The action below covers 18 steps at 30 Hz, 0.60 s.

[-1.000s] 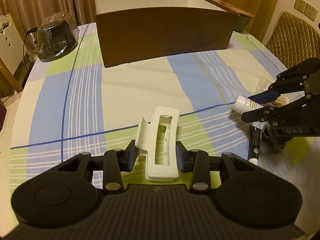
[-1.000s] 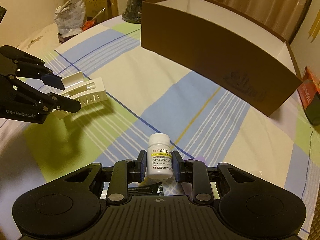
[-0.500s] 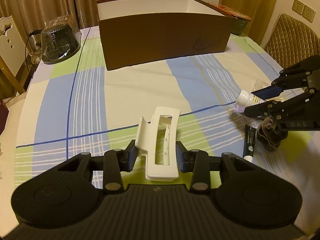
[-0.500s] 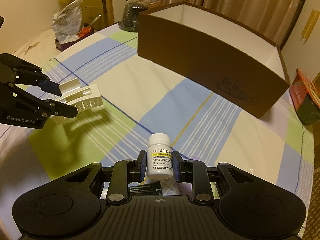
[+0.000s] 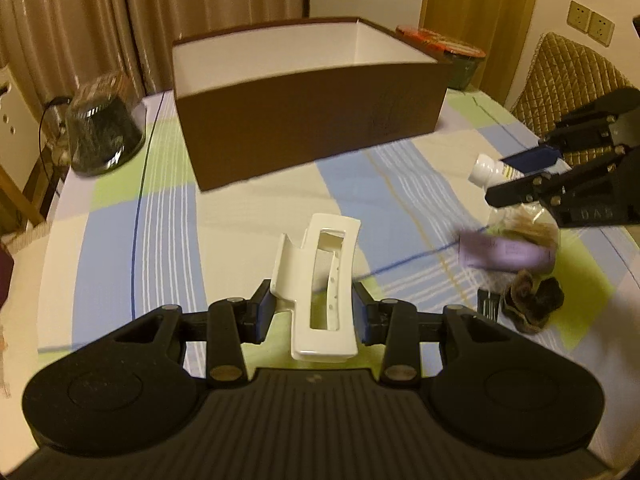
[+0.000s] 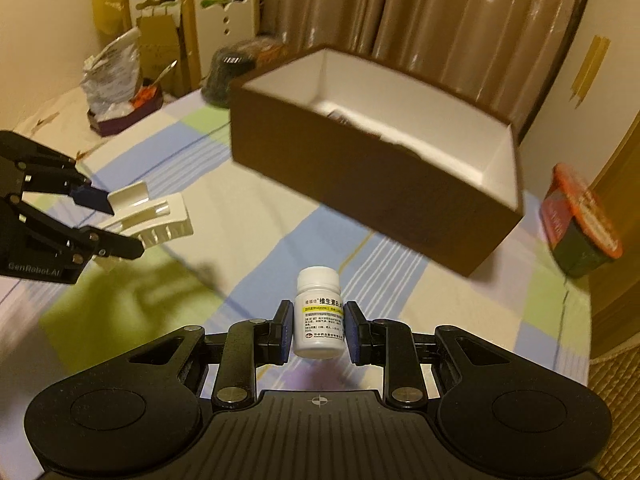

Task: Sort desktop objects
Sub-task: 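Carry the white holder and pill bottle with both grippers over the brown box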

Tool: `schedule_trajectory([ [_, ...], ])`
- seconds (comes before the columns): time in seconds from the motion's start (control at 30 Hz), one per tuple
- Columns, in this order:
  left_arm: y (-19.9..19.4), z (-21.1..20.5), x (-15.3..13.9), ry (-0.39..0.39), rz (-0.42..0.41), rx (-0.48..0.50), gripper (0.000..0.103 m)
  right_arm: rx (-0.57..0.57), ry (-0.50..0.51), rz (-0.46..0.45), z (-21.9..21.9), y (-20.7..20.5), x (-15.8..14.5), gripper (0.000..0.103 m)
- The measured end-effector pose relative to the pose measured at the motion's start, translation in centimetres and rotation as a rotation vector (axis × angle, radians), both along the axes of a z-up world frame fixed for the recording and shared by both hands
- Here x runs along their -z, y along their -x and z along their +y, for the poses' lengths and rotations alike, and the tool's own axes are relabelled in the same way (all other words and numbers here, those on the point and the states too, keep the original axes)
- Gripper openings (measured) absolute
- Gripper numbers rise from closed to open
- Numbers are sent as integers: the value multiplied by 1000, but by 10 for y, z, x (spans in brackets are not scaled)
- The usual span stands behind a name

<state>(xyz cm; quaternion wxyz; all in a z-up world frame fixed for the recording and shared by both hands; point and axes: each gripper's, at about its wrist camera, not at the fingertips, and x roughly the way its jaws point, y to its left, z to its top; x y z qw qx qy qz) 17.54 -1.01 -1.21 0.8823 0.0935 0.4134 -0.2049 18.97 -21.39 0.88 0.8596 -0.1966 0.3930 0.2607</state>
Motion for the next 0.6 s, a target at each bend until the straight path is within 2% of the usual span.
schedule_trajectory([
  [0.2, -20, -7, -21, 0, -54, 25, 35, 21, -36, -50, -7, -26, -27, 26],
  [0.37, -46, -12, -49, 10, -129, 37, 35, 43, -83, -100, -10, -53, -56, 26],
  [0.6, -99, -21, -90, 51, -210, 47, 35, 53, -122, -161, -4, -104, -86, 26],
])
